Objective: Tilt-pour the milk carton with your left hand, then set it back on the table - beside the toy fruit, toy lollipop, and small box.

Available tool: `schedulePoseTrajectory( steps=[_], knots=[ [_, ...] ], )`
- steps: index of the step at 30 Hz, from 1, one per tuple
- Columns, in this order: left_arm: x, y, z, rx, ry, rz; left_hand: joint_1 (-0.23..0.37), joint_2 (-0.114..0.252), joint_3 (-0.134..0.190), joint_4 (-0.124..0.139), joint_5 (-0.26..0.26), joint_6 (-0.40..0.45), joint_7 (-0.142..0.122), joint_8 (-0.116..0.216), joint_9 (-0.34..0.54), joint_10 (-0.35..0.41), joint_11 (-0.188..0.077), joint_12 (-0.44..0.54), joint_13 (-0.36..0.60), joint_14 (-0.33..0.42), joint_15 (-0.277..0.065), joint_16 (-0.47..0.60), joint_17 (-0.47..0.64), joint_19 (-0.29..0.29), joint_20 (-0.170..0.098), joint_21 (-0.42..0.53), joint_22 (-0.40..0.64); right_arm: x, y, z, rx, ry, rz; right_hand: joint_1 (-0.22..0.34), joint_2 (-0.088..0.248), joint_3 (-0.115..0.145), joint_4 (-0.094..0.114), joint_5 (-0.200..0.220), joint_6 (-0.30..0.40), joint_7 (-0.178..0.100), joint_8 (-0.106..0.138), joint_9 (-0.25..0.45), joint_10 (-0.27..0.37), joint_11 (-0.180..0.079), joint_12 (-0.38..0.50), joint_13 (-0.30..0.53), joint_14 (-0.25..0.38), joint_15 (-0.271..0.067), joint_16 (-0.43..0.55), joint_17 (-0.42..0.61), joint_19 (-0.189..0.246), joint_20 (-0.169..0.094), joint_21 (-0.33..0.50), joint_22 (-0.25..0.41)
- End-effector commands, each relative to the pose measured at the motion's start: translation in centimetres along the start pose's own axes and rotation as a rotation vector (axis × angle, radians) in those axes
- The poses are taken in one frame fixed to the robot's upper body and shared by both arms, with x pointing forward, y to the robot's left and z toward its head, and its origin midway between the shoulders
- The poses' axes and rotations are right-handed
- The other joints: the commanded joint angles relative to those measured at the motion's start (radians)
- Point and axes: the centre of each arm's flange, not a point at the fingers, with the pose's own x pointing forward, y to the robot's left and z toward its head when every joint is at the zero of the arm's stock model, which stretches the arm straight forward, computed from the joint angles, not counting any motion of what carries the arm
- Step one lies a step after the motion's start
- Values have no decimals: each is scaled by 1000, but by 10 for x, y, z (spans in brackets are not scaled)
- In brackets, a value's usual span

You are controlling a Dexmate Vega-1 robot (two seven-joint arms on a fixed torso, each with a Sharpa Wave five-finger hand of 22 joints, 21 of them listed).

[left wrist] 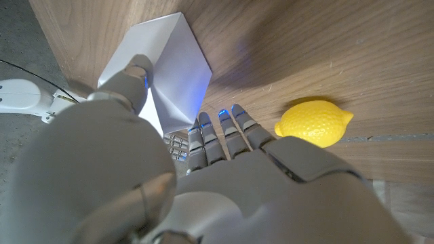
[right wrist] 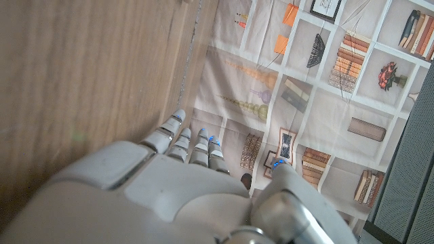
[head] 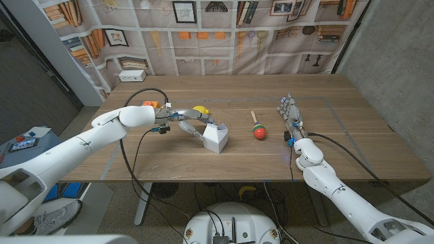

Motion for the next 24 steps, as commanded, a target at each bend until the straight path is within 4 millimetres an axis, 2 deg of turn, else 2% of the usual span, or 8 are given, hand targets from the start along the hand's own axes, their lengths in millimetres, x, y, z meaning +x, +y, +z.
schedulePoseTrajectory(
  steps=[1,9,15,24],
  knots=[
    [-8,2,1,1,9,47,19,5,-14,1,0,27,-1,16,6,31,-1,13,7,25,-103,10,6,26,-97,5,6,0,1,-2,2,1,0,-5,0,7,2,4,3,-1,6,3,1,0,3,2,-3,4,4,0,2,0,2,3],
    [-15,7,0,8,17,67,36,14,-34,3,1,67,-1,39,7,70,-12,24,15,64,-118,16,8,57,-102,8,6,1,1,-3,0,3,1,-6,-1,9,1,4,3,-1,6,3,0,0,3,2,-3,4,4,-1,2,1,2,3],
    [-19,11,-1,12,21,82,52,25,-55,5,3,106,-12,62,8,109,-21,35,24,100,-134,23,11,83,-104,9,8,1,2,-3,-2,5,0,-8,-1,10,1,4,3,-2,6,3,0,0,3,2,-4,4,4,-2,2,0,2,3],
    [-24,21,-1,24,21,104,56,29,-62,6,4,106,-14,64,9,112,-22,35,27,100,-134,21,12,85,-105,7,8,3,4,-3,-4,6,2,-9,-1,12,1,3,3,-1,6,3,0,-2,4,2,-4,4,5,-2,2,1,2,3]
  ],
)
